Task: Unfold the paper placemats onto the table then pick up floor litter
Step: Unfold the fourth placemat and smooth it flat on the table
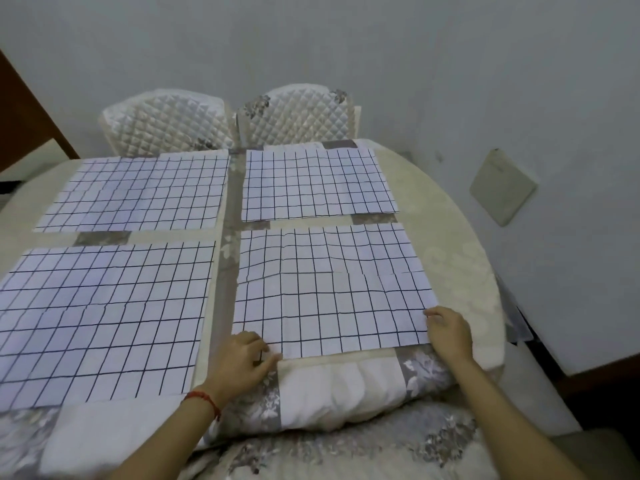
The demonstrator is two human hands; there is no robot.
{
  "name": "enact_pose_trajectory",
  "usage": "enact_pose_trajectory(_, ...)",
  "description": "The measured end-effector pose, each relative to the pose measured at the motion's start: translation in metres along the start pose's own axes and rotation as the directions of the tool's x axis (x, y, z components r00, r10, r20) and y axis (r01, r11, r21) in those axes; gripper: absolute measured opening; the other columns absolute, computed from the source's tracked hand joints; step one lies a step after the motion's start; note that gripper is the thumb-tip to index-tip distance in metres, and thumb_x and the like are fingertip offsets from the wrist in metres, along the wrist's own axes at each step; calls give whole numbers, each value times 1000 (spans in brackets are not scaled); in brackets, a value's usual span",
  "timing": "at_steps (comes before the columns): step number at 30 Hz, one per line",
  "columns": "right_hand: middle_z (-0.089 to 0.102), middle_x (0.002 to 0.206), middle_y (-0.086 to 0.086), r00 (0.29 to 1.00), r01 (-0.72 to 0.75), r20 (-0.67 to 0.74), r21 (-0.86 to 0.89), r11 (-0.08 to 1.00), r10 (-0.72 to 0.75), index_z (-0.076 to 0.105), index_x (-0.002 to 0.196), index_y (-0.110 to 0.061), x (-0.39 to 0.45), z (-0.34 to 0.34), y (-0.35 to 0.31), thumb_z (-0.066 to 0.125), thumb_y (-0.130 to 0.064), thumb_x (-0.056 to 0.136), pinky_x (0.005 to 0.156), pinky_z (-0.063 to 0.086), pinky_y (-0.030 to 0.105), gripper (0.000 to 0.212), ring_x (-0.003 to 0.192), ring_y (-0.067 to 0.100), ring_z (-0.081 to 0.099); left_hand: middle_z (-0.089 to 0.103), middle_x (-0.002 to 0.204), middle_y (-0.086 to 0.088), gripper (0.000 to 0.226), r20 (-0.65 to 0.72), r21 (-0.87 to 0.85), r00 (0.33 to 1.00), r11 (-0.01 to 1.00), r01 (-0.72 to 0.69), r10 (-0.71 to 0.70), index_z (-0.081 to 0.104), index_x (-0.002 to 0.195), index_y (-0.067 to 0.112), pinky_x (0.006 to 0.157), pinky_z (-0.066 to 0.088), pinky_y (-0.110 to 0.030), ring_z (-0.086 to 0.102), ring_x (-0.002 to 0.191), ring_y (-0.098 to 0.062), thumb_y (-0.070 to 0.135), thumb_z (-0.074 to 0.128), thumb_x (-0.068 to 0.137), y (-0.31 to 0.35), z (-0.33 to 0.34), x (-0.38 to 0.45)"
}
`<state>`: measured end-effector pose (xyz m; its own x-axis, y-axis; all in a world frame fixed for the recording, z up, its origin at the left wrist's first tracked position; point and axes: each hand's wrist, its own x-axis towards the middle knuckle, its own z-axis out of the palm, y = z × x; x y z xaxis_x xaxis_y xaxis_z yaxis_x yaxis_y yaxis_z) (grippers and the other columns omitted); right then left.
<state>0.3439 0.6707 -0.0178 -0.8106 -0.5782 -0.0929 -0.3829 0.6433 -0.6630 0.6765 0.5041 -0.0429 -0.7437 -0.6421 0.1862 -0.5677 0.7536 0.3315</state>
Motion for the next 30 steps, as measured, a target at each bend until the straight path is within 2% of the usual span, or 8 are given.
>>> enact_pose_trajectory(4,63,120,17,993,117,22,-61,991,-115,62,113,-3,9,25,-17,50,-14,89,97,43,41,29,111,35,56,68,87,-3,44,-54,-6,979,980,197,-197,68,87,12,69,54,-37,63,78,-22,45,39,86,4,7,22)
enact_pose_trajectory(7,55,128,17,999,43,5,-125,991,-43,55,120,-4,22,42,-15,50,-25,91,101,38,44,36,120,35,48,59,108,-10,31,-4,-77,844,842,534,-536,57,108,9,82,50,-44,57,96,-29,32,48,88,9,8,48)
enact_pose_trajectory(11,48,134,20,996,-87,-53,-263,961,75,52,122,-3,41,46,-1,48,-29,91,103,35,48,41,124,38,41,51,115,-20,40,61,-46,680,678,734,-731,48,113,4,87,43,-46,48,104,-36,32,54,85,0,16,65)
enact_pose_trajectory(16,43,135,22,984,-174,-100,-303,937,150,47,128,-5,56,36,4,53,-23,89,100,33,48,44,123,38,38,44,111,-22,36,91,-166,566,548,820,-819,47,105,1,79,41,-41,46,98,-35,24,62,82,2,13,78)
enact_pose_trajectory(19,39,132,25,970,-242,-77,-245,939,230,41,130,-3,61,29,-2,58,-22,87,90,41,49,50,116,42,43,46,72,-13,27,110,-355,562,495,793,-820,42,65,6,68,45,-37,43,62,-22,9,65,79,-4,10,80)
enact_pose_trajectory(22,45,128,28,940,-342,-30,-121,932,341,41,127,3,66,24,-6,63,-20,85,84,45,46,53,109,45,52,38,50,-7,36,147,-442,545,438,783,-826,37,54,9,48,33,-23,37,47,-19,9,65,77,-14,9,76)
enact_pose_trajectory(26,66,97,27,949,-315,19,-42,948,316,61,87,2,67,26,0,59,-15,86,67,45,35,18,78,35,57,41,52,-5,30,180,-502,478,338,796,-860,45,60,7,47,30,-22,40,47,-19,15,66,78,-23,6,67)
enact_pose_trajectory(30,62,82,21,956,-295,-4,-18,955,295,59,78,0,61,31,3,57,-17,87,62,41,31,19,70,32,54,41,55,-8,38,147,-455,478,370,810,-866,36,54,11,49,31,-26,40,49,-22,18,65,78,-30,2,55)
